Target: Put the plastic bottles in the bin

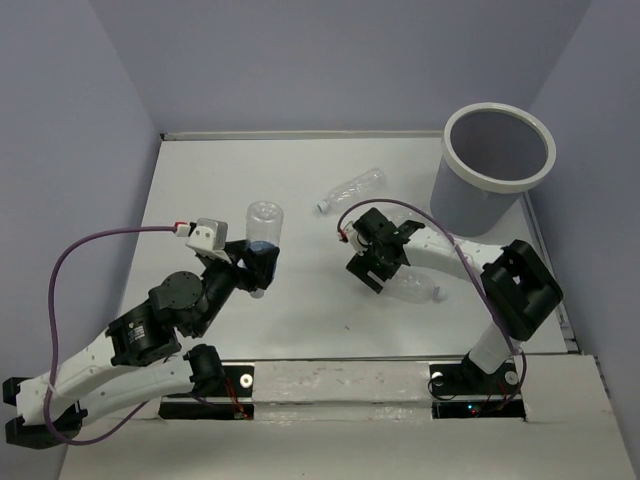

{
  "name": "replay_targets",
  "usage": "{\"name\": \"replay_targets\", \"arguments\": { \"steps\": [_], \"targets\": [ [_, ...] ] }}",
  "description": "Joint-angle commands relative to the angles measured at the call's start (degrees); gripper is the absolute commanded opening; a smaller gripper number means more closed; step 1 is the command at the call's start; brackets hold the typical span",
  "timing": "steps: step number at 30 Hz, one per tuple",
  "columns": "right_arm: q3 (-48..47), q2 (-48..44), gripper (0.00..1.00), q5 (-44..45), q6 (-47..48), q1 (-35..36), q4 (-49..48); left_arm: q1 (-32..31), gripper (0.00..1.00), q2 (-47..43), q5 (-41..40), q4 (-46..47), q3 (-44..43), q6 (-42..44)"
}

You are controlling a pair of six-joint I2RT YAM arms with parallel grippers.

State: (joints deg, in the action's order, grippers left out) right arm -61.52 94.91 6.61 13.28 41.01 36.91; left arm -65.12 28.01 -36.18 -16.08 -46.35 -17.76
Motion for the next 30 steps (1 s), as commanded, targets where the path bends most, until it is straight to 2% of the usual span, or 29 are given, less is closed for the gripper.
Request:
{"name": "replay_targets", "arguments": {
  "steps": [1,3,5,6,12,15,18,21,23,26,27,30],
  "targets": [
    [1.1,-1.5,0.71,-2.3,-1.2,1.6,-6.2,0.4,0.45,1.4,-1.3,2.1,0.2,-0.5],
    [2.3,-3.3,0.55,-3.4,-2.5,3.8,-7.3,0.4,0.45,1.9,-1.2,2.0,0.2,-0.5],
    [2.7,-5.9,0.48,-3.1,-3.8,5.0,-7.5,0.5,0.45,1.6,-1.2,2.1,0.2,-0.7],
    [2.5,-6.9,0.38,-2.4,-4.2,5.6,-7.5,0.5,0.45,1.4,-1.1,2.3,0.3,-0.7],
    [-2.5,-17.6,0.27,2.2,-6.7,6.2,-8.2,0.9,0.45,2.0,-0.2,2.8,0.5,-0.6],
    [-9.4,-23.0,0.27,11.5,-7.2,6.2,-12.9,1.1,0.46,2.7,0.5,3.2,0.4,-0.4],
    [-16.3,-26.2,0.28,24.6,-3.3,5.1,-20.7,1.3,0.46,3.5,0.9,3.5,0.3,-0.4],
    [-23.7,-26.2,0.27,26.7,0.9,-1.9,-27.2,1.3,0.46,4.5,1.1,3.8,0.1,-0.2],
    [-28.2,-24.8,0.27,24.3,0.3,-11.4,-30.2,1.3,0.46,5.7,2.0,5.0,-0.4,0.3],
    [-29.8,-22.5,0.27,22.9,-0.9,-20.6,-34.4,1.3,0.46,7.4,3.5,7.1,-1.5,0.5],
    [-30.5,-20.4,0.27,21.7,-2.2,-25.6,-35.7,1.3,0.46,8.5,4.8,8.2,-2.5,0.7],
    [-31.0,-17.5,0.26,19.5,-5.1,-31.5,-36.2,1.3,0.46,10.2,6.7,10.2,-4.4,1.3]
  ]
}}
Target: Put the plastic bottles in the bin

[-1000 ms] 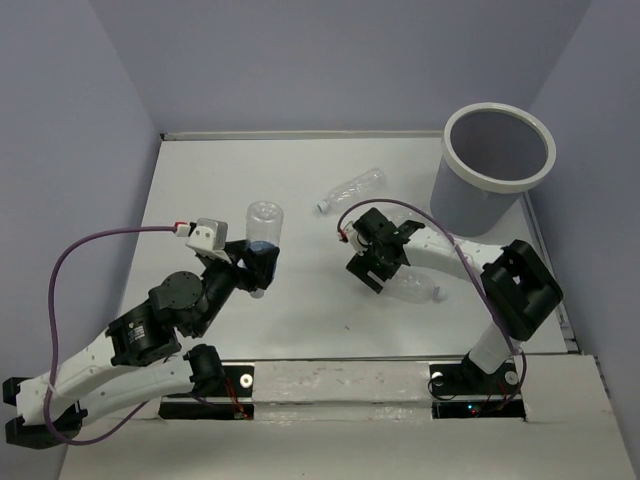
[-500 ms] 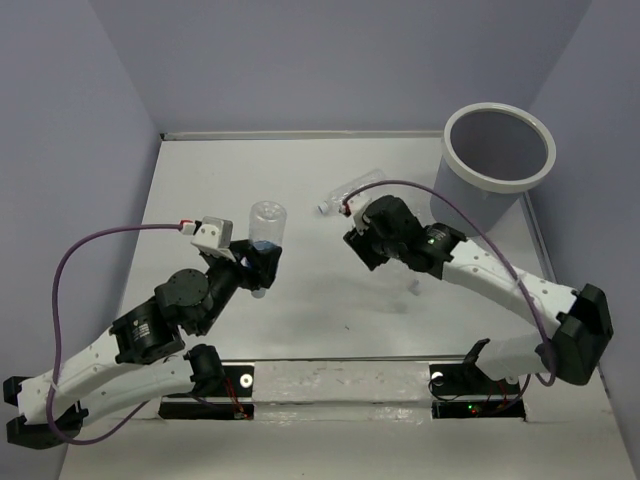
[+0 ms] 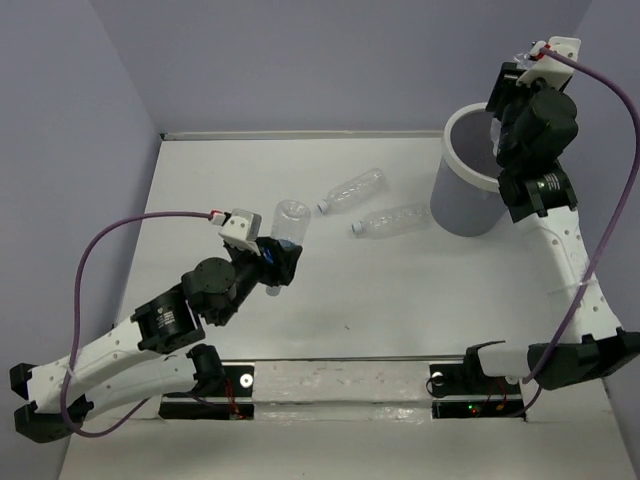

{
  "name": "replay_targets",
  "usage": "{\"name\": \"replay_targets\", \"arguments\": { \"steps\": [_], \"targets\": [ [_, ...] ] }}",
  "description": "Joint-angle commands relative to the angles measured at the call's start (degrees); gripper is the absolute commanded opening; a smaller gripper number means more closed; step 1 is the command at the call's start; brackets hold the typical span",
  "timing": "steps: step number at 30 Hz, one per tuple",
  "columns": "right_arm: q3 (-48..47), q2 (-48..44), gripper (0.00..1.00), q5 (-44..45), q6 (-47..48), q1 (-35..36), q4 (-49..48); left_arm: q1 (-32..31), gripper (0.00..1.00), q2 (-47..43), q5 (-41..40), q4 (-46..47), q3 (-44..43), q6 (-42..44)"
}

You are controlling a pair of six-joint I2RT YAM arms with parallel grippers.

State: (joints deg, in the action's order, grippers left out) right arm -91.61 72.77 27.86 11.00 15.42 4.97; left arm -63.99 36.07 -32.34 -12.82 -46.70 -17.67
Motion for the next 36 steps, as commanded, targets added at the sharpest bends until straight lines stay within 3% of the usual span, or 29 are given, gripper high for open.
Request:
{"name": "replay_targets", "arguments": {
  "steps": [1,3,4,6,7,9,12,14,15,18,19,21,24,25,26,28,33,36],
  "targets": [
    [-0.6,6.1,0.26,-3.1,-3.7,-9.1,-4.4,0.2,0.45,3.5,3.8,8.1,-5.6,1.4],
    [1.2,6.9,0.27,-4.4,-6.9,-13.5,-6.5,0.2,0.45,5.8,4.9,9.7,-8.2,1.8],
    [1.9,6.9,0.34,-5.5,-8.7,-15.0,-6.8,0.2,0.45,6.8,5.4,11.8,-9.0,2.1],
    [3.1,6.8,0.58,-8.9,-14.2,-17.3,-6.7,0.1,0.45,9.1,5.8,14.4,-10.9,3.3],
    [3.5,6.8,0.85,-10.5,-15.2,-17.4,-6.6,0.2,0.45,11.9,6.4,15.4,-13.1,3.8],
    [3.2,5.8,1.0,-14.2,-17.3,-17.4,-4.7,0.2,0.44,15.2,7.9,18.7,-17.3,5.5],
    [3.1,2.1,1.0,-18.6,-21.6,-17.4,-0.5,0.2,0.43,22.6,9.0,21.5,-22.3,7.7],
    [5.0,-2.5,1.0,-28.1,-25.7,-17.4,1.4,0.2,0.43,27.7,9.4,24.1,-27.0,8.9],
    [6.6,-4.5,0.99,-38.0,-27.2,-17.4,1.4,0.3,0.43,30.9,9.5,25.5,-29.8,9.8],
    [15.5,-12.3,0.97,-53.4,-33.2,-17.4,-1.8,0.6,0.43,35.1,9.6,27.1,-33.7,10.3],
    [18.5,-14.2,0.97,-63.8,-34.8,-17.4,-4.0,0.9,0.43,37.4,9.7,27.9,-35.9,10.1],
    [27.9,-20.0,0.97,-73.9,-39.5,-17.4,-11.3,1.8,0.43,38.9,10.6,28.7,-38.0,8.4],
    [35.7,-24.8,0.97,-78.7,-44.6,-17.4,-16.9,4.0,0.42,40.0,14.7,31.9,-38.6,0.0],
    [41.3,-27.1,0.97,-82.1,-46.9,-17.4,-20.2,5.3,0.42,40.0,18.1,35.1,-37.9,-2.3],
    [44.0,-27.9,0.97,-84.7,-49.1,-17.4,-29.4,5.4,0.42,40.2,19.1,36.3,-37.8,-3.9],
    [47.2,-28.7,0.98,-89.0,-53.6,-16.8,-33.5,5.4,0.42,41.7,21.9,37.9,-38.5,-6.9],
    [44.5,-28.9,1.0,-89.6,-46.9,-15.7,-26.7,5.4,0.42,44.7,28.5,39.3,-38.7,-10.9],
    [43.9,-28.0,1.0,-89.7,-46.9,-15.2,-27.4,5.4,0.42,45.4,30.7,40.2,-37.3,-12.3]
  ]
}}
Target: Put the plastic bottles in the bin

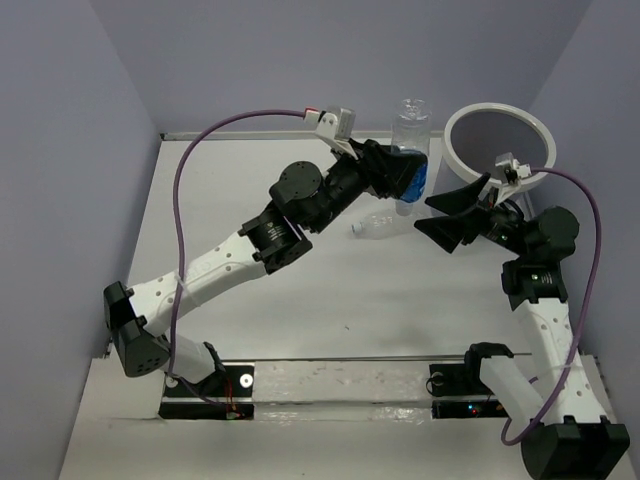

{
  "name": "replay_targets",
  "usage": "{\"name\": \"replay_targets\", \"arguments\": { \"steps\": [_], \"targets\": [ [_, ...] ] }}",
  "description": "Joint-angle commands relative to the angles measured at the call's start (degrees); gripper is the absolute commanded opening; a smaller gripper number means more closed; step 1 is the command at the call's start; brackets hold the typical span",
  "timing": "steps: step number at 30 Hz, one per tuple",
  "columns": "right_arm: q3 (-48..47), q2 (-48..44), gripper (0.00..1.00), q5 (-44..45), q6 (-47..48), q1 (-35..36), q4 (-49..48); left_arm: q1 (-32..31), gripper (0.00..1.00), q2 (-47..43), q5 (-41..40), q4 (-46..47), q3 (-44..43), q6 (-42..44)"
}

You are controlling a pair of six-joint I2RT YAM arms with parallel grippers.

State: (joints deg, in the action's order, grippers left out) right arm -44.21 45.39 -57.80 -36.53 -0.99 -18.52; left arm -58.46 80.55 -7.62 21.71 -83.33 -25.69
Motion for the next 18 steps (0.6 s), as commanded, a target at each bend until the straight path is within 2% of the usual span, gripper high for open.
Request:
{"name": "replay_targets", "arguments": {
  "steps": [1,12,15,18],
  "targets": [
    [-3.8,0.0,1.0,-4.1,0.8,1.3,-3.8,-0.2,0.42,1.4,6.5,5.9,-0.6,-4.6],
    [-8.9,5.5,1.0,-1.0,4.9,4.9,-1.0,-0.2,0.43,2.9,15.0,9.1,3.1,-8.3],
    [-8.9,6.0,0.93,1.7,5.8,7.1,-2.0,-0.3,0.43,2.6,15.5,9.7,3.9,-8.5],
    [-9.2,6.2,0.69,5.1,5.3,7.9,-2.8,-0.3,0.43,2.2,16.1,9.7,4.1,-8.1]
  ]
}}
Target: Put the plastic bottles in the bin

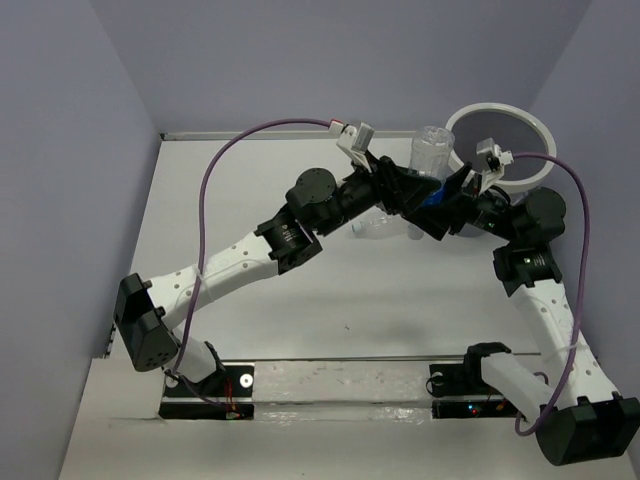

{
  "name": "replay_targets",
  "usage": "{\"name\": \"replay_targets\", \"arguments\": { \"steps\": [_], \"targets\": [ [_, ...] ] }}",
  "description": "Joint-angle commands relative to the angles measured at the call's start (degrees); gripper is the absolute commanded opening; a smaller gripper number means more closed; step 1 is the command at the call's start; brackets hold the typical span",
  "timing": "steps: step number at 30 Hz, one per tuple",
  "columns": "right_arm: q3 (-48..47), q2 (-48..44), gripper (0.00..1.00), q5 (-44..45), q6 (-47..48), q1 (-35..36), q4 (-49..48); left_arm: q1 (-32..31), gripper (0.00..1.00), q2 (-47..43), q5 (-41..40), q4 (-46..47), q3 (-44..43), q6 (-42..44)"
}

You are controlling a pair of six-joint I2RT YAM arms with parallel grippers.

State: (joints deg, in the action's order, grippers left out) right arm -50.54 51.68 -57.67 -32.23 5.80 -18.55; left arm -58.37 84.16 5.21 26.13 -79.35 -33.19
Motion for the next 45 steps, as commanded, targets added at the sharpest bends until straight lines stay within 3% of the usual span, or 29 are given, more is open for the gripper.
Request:
{"name": "replay_targets", "arguments": {
  "steps": [1,2,4,5,9,13,16,20,22,26,30,33,37,39,45],
  "targets": [
    [-3.0,-0.1,0.57,6.0,0.9,1.1,-2.8,-0.3,0.45,-2.1,3.1,5.2,0.6,0.0],
    [-3.2,0.0,0.53,7.6,0.9,1.1,-2.8,-0.2,0.47,-2.5,2.8,4.8,0.9,0.2],
    [-3.9,0.0,0.44,11.4,1.3,1.1,-1.2,0.8,0.61,-5.0,1.0,3.7,2.4,0.7],
    [-4.4,0.0,0.41,12.6,1.7,1.1,-0.3,1.3,0.75,-6.0,-0.4,3.1,3.1,0.8],
    [-5.8,1.3,0.36,17.0,3.3,1.1,1.0,4.4,0.97,-12.7,-11.4,-2.9,5.8,3.2],
    [-8.7,3.5,0.36,24.3,7.5,1.1,3.6,7.0,0.99,-20.9,-20.1,-8.8,10.2,7.3],
    [-12.0,5.3,0.36,35.0,13.0,1.1,6.8,7.4,0.99,-23.9,-24.0,-12.9,13.4,9.6],
    [-14.9,7.7,0.36,61.7,20.5,0.5,7.6,7.4,0.99,-23.0,-26.7,-18.1,18.3,12.0],
    [-15.8,10.1,0.36,68.8,22.5,-1.7,6.0,7.4,0.99,-20.7,-27.9,-16.2,21.3,13.0],
    [-15.6,15.6,0.36,71.0,22.6,-6.2,0.2,7.2,0.99,-16.6,-24.7,-6.9,26.6,17.7],
    [-18.5,22.8,0.36,66.6,18.8,-11.8,-1.9,7.0,0.99,-10.5,-21.3,-2.7,25.5,23.9],
    [-17.1,23.7,0.43,66.2,16.1,-12.4,-2.1,7.0,0.99,-5.4,-17.3,-0.8,22.9,29.2],
    [-13.1,22.5,0.92,66.6,14.9,-12.4,-2.9,7.0,0.99,3.8,-12.4,-1.9,17.8,34.7],
    [-12.5,20.8,1.0,66.9,14.0,-12.4,-1.9,7.0,0.99,8.4,-9.6,-4.2,12.7,37.3],
    [-11.5,13.9,1.0,63.6,10.0,-12.4,1.4,7.0,0.99,18.9,-3.8,-11.2,3.3,41.7]
  ]
}}
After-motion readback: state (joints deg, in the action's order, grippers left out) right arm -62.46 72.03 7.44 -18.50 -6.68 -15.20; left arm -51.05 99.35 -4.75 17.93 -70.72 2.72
